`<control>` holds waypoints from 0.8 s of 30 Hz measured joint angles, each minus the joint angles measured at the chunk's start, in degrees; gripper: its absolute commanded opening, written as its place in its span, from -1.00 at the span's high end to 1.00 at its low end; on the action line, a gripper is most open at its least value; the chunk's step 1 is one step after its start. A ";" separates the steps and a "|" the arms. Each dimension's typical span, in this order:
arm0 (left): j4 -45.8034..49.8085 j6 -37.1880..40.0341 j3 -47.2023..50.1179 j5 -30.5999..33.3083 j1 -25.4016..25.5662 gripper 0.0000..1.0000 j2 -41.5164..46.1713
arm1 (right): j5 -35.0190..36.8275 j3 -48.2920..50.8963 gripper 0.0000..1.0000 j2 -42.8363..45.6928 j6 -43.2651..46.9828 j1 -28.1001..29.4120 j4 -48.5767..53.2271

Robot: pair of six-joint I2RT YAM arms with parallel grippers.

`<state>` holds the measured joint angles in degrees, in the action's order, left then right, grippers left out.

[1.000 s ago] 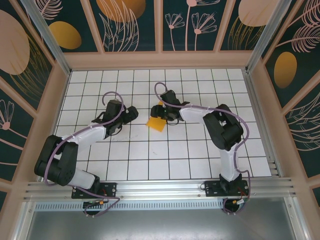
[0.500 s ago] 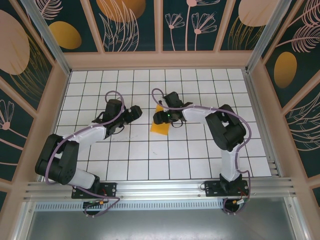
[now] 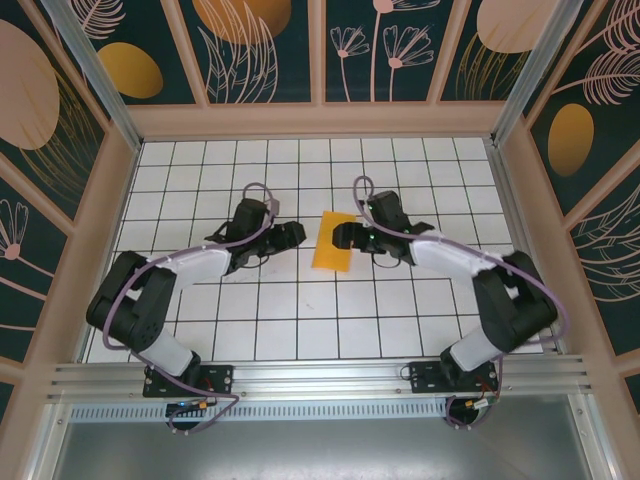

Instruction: Fold a paper plane with a square sheet of paper (pick it up from the middle)

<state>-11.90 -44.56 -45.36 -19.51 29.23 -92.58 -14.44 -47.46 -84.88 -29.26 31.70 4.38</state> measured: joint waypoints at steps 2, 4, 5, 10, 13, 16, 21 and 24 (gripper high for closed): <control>-1.20 -0.33 -2.25 -1.40 1.55 0.02 -2.69 | 1.18 4.22 -0.54 4.90 -5.73 0.00 -1.51; -2.40 -0.94 -4.55 -2.58 2.47 0.09 -5.73 | 1.99 7.28 -0.51 7.85 -10.36 0.00 -2.69; -2.95 -1.29 -5.75 -2.97 2.82 0.12 -7.43 | 2.14 8.46 -0.48 8.59 -12.46 0.00 -3.15; -3.78 -2.29 -10.29 -3.93 3.69 0.16 -13.31 | 1.88 11.47 -0.34 7.91 -20.22 0.00 -5.62; -3.76 -2.29 -11.87 -3.85 3.74 0.17 -14.43 | 1.25 11.87 -0.30 5.95 -23.34 0.00 -7.17; -3.78 -2.29 -12.63 -3.63 3.74 0.17 -14.53 | 0.79 11.87 -0.26 3.43 -25.24 0.13 -8.74; -3.72 -2.29 -12.63 -3.21 3.74 0.16 -14.56 | -0.15 11.87 -0.17 -0.15 -26.77 0.85 -10.51; -3.67 -2.29 -12.63 -2.91 3.74 0.15 -14.58 | -0.79 11.87 -0.12 -1.64 -27.06 1.31 -11.52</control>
<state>-15.57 -46.85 -58.00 -22.41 32.97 -107.15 -15.22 -35.59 -86.52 -56.31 33.01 -7.14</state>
